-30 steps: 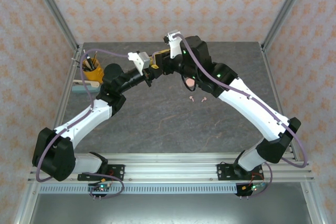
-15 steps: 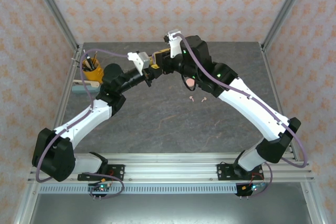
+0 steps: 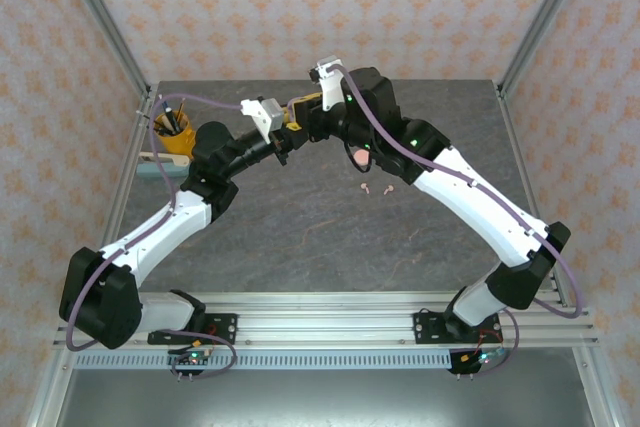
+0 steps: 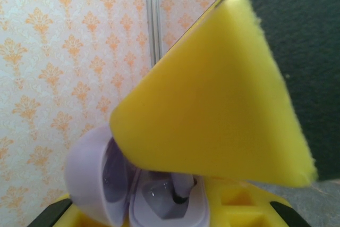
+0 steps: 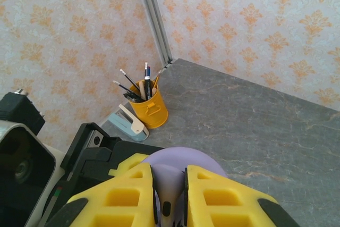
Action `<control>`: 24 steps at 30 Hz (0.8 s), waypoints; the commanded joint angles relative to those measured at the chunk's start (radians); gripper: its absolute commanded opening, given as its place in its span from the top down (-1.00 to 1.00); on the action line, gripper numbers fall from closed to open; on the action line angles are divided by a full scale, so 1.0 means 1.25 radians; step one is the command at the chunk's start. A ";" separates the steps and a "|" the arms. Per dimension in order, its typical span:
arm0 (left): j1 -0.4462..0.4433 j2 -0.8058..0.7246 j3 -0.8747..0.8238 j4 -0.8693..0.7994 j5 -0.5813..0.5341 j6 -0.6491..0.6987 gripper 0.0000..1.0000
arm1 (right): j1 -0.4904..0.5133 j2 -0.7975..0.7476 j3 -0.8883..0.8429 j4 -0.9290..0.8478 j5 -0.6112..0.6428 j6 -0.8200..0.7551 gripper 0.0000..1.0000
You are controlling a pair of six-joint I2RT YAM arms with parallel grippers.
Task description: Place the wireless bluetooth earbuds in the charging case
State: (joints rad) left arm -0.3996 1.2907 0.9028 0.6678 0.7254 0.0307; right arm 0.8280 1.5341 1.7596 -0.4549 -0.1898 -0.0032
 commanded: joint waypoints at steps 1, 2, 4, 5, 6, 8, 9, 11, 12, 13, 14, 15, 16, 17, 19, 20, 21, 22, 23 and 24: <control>-0.007 -0.021 0.025 0.018 0.003 0.005 1.00 | -0.001 0.015 -0.002 -0.029 -0.075 -0.038 0.65; -0.007 -0.020 0.025 0.013 -0.003 0.007 1.00 | -0.001 0.015 -0.001 -0.036 -0.091 -0.046 0.65; -0.007 -0.019 0.024 0.016 -0.005 0.010 1.00 | -0.001 0.015 -0.004 -0.046 -0.106 -0.052 0.65; -0.006 -0.017 0.024 0.016 -0.005 0.010 1.00 | -0.001 0.016 -0.004 -0.051 -0.105 -0.055 0.64; -0.007 -0.016 0.026 0.016 -0.005 0.009 1.00 | -0.001 0.017 -0.003 -0.057 -0.103 -0.057 0.63; -0.006 -0.015 0.026 0.017 -0.006 0.009 1.00 | -0.001 0.017 -0.003 -0.064 -0.094 -0.061 0.60; -0.007 -0.015 0.026 0.017 -0.007 0.007 1.00 | -0.001 0.017 -0.003 -0.065 -0.087 -0.061 0.58; -0.007 -0.014 0.025 0.018 -0.006 0.007 1.00 | -0.001 0.016 -0.003 -0.068 -0.072 -0.062 0.46; -0.007 -0.014 0.026 0.018 -0.007 0.007 1.00 | -0.001 0.015 -0.002 -0.067 -0.062 -0.061 0.41; -0.007 -0.014 0.025 0.018 -0.007 0.006 1.00 | -0.002 0.014 0.001 -0.068 -0.051 -0.059 0.38; -0.007 -0.012 0.026 0.018 -0.007 0.006 1.00 | -0.003 0.013 0.003 -0.068 -0.044 -0.057 0.33; -0.007 -0.012 0.024 0.019 -0.007 0.006 1.00 | -0.004 0.012 0.005 -0.066 -0.042 -0.052 0.27; -0.007 -0.012 0.022 0.021 -0.008 0.005 1.00 | -0.007 0.009 0.010 -0.065 -0.041 -0.046 0.23; -0.007 -0.010 0.021 0.022 -0.009 0.005 1.00 | -0.010 0.004 0.011 -0.061 -0.044 -0.039 0.18; -0.007 -0.009 0.018 0.025 -0.009 0.004 1.00 | -0.013 -0.005 0.011 -0.048 -0.044 -0.027 0.08; -0.007 -0.007 0.016 0.024 -0.011 0.004 1.00 | -0.014 -0.011 0.015 -0.044 -0.044 -0.019 0.05; -0.007 -0.007 0.015 0.026 -0.011 0.004 1.00 | -0.016 -0.014 0.018 -0.039 -0.049 -0.014 0.02; -0.007 -0.004 0.014 0.027 -0.010 0.003 1.00 | -0.018 -0.022 0.022 -0.031 -0.051 -0.005 -0.03; -0.007 -0.003 0.012 0.028 -0.010 0.001 1.00 | -0.019 -0.029 0.028 -0.024 -0.051 0.004 -0.06; -0.007 -0.001 0.010 0.029 -0.010 0.001 1.00 | -0.021 -0.034 0.033 -0.019 -0.054 0.010 -0.07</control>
State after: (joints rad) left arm -0.3996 1.2922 0.9028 0.6388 0.7219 0.0307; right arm 0.8146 1.5326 1.7607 -0.4812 -0.2558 -0.0299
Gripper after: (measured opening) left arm 0.235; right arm 0.527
